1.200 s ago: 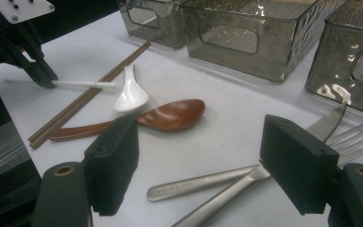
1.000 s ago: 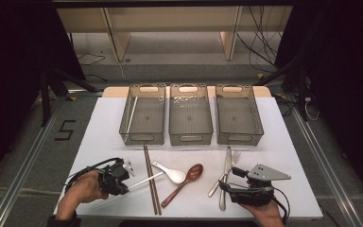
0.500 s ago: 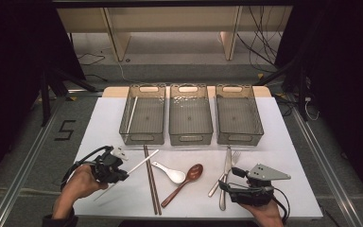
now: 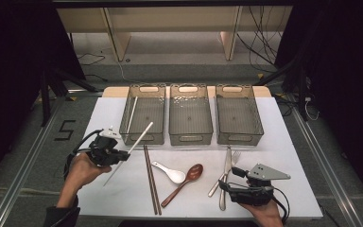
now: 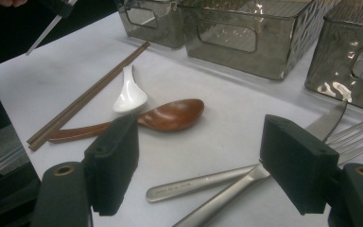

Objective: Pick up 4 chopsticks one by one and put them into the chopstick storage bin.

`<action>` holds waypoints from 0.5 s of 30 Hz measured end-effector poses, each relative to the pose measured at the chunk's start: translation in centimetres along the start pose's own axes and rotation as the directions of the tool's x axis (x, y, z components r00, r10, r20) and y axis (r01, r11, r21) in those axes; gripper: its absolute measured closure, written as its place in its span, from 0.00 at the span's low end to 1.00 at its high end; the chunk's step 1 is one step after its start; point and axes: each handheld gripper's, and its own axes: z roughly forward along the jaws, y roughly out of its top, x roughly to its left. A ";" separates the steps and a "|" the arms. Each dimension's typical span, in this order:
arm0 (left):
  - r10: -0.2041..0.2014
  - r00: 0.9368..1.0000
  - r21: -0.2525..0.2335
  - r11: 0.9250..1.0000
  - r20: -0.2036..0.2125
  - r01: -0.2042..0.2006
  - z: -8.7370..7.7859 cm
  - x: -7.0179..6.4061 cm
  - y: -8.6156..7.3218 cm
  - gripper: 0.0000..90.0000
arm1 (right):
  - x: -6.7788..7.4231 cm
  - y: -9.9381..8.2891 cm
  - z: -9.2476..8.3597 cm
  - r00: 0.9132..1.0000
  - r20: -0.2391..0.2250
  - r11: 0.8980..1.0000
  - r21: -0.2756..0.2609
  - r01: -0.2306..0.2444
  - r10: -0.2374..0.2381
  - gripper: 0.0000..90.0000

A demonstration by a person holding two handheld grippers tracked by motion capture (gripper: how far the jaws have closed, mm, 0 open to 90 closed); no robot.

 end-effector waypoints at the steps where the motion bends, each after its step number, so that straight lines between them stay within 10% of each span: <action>1: -0.009 1.000 -0.007 1.000 0.002 0.009 0.1 0.2 0.2 0.94 | 0.0 0.0 0.0 1.000 0.000 1.000 -0.001 -0.002 0.002 0.33; 15: -0.065 0.997 -0.101 0.993 -0.040 0.061 0.1 3.0 5.1 0.94 | 0.0 0.0 0.1 1.000 -0.003 1.000 0.001 -0.010 0.010 0.33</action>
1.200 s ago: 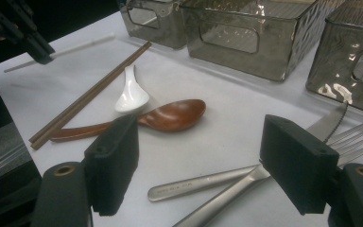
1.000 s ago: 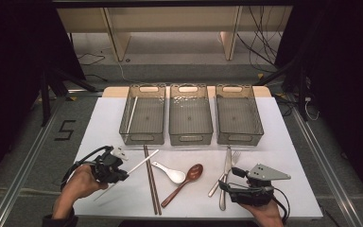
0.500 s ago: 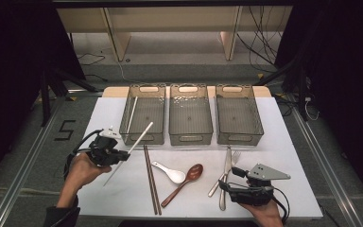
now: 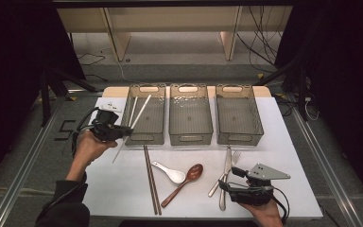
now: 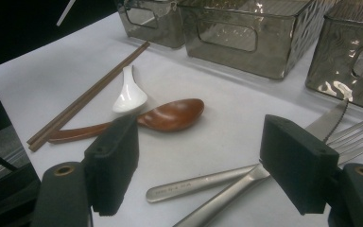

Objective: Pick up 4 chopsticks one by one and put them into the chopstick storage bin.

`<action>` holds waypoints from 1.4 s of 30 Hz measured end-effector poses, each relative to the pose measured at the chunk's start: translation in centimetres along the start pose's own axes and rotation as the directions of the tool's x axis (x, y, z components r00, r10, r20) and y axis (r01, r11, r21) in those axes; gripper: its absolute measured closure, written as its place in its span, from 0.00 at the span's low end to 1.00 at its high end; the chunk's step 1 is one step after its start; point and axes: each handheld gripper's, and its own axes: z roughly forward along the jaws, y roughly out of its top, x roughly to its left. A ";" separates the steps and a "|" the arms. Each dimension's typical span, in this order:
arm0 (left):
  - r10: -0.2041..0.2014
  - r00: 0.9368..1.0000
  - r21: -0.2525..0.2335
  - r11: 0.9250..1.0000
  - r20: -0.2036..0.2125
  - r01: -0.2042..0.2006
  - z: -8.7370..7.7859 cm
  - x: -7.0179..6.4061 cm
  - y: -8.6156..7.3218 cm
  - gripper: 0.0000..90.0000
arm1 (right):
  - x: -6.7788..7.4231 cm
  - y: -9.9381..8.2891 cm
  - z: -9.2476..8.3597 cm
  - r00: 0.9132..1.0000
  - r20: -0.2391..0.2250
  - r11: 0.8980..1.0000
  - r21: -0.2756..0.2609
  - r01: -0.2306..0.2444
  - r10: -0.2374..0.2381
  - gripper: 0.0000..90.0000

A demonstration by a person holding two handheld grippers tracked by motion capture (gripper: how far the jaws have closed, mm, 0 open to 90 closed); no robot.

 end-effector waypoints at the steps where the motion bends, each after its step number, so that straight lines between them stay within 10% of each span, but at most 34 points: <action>1: -0.007 1.000 -0.006 1.000 -0.004 0.007 0.1 0.1 0.3 0.94 | 0.0 0.0 0.0 1.000 0.000 1.000 0.000 0.001 -0.001 0.33; 27: 0.015 0.992 -0.059 0.998 -0.123 -0.022 2.5 2.7 7.0 0.94 | -0.2 0.0 -0.1 1.000 -0.004 1.000 -0.004 -0.004 0.004 0.33; 42: -0.029 0.988 -0.090 0.996 -0.154 0.015 4.7 4.1 6.9 0.94 | -0.2 -0.1 0.0 1.000 -0.011 1.000 -0.001 -0.003 0.003 0.33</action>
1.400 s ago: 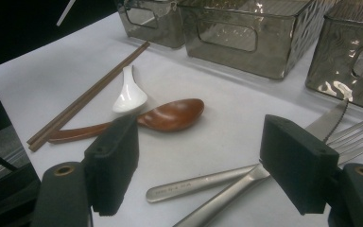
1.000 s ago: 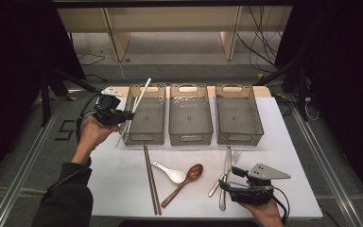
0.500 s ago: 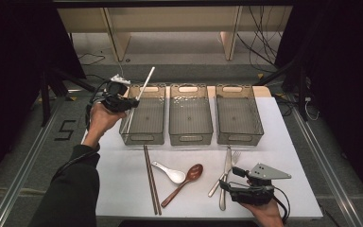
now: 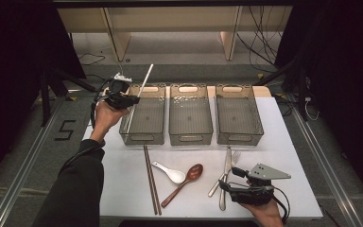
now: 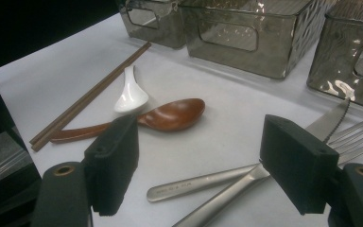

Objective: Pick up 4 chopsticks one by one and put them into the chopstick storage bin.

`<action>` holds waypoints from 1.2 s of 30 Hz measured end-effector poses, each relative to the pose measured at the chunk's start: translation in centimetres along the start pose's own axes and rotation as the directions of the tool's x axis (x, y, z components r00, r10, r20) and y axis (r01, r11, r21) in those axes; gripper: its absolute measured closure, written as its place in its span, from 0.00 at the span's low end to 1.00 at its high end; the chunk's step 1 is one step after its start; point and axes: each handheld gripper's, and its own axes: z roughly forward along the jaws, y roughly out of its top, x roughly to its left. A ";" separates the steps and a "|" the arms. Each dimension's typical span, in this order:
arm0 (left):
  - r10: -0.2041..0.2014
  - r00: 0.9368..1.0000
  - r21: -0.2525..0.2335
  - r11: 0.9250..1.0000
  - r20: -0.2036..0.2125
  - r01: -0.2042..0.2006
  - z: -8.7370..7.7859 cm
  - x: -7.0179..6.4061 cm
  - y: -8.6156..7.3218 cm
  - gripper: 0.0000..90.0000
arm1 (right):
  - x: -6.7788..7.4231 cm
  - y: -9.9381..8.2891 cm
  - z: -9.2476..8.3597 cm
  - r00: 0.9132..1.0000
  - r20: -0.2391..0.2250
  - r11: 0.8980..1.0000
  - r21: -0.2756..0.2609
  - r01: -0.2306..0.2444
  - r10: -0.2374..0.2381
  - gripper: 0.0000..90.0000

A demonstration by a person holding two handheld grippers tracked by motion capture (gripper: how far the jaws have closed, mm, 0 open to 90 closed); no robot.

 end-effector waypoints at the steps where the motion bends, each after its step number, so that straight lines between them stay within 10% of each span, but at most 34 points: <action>1: -0.004 1.000 -0.002 1.000 -0.002 0.004 0.2 0.0 -0.1 0.94 | 0.0 0.0 0.0 1.000 0.000 1.000 0.000 0.000 0.000 0.33; 36: -0.003 1.000 0.080 0.997 -0.027 0.005 3.1 0.1 -3.0 0.93 | 0.1 0.0 0.0 1.000 -0.001 1.000 -0.001 0.002 -0.002 0.33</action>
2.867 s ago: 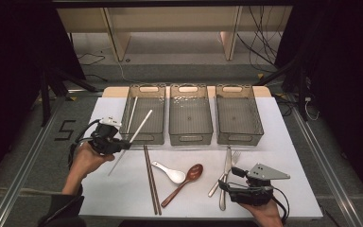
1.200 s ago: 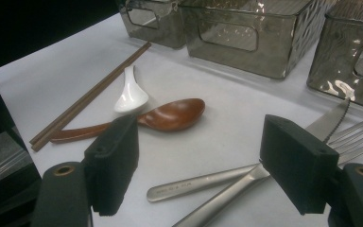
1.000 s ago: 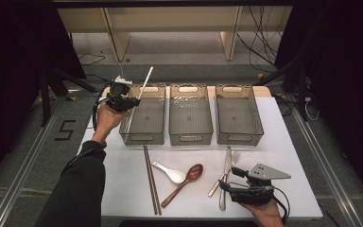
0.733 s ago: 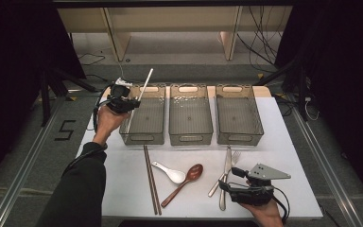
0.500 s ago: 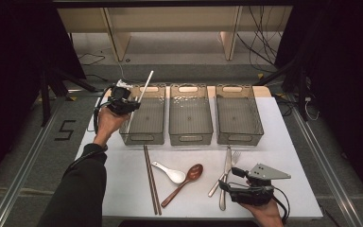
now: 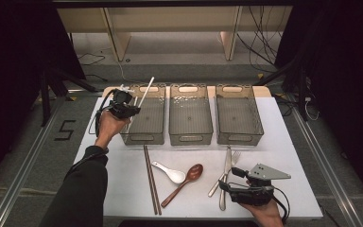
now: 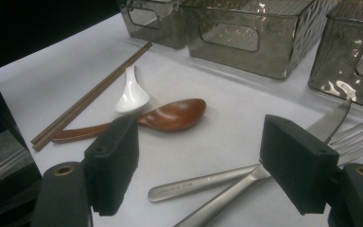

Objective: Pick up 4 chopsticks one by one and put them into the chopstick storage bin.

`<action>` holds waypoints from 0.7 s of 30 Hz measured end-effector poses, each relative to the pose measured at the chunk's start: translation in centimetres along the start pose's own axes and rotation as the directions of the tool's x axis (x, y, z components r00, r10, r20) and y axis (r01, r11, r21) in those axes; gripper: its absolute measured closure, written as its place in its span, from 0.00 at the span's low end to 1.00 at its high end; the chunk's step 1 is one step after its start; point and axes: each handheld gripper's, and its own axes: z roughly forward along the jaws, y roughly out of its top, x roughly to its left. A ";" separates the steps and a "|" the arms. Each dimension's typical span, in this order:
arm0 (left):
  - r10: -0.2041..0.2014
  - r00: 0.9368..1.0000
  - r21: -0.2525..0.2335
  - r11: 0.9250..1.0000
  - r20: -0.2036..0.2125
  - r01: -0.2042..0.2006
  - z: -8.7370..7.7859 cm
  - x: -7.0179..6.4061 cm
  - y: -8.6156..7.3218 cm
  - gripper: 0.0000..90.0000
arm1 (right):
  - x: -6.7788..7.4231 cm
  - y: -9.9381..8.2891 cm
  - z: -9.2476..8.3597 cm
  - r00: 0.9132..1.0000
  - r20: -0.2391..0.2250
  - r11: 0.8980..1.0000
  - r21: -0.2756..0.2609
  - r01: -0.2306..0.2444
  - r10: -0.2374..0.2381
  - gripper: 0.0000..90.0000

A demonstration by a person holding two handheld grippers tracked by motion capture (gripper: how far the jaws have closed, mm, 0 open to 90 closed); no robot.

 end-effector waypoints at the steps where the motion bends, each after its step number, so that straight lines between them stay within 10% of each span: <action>1: -0.003 1.000 0.002 1.000 -0.001 0.003 0.1 0.0 -0.1 0.93 | 0.0 0.0 0.0 1.000 -0.001 1.000 0.000 0.001 -0.001 0.33; 8: -0.037 0.999 0.024 0.999 -0.016 0.038 0.4 0.1 -0.1 0.92 | 0.0 0.0 0.0 1.000 0.000 1.000 -0.001 -0.001 0.001 0.33; 21: -0.163 0.987 0.055 0.985 0.008 0.163 -1.9 -0.3 -0.1 0.54 | -0.1 0.0 0.0 1.000 0.002 1.000 0.000 -0.006 0.006 0.33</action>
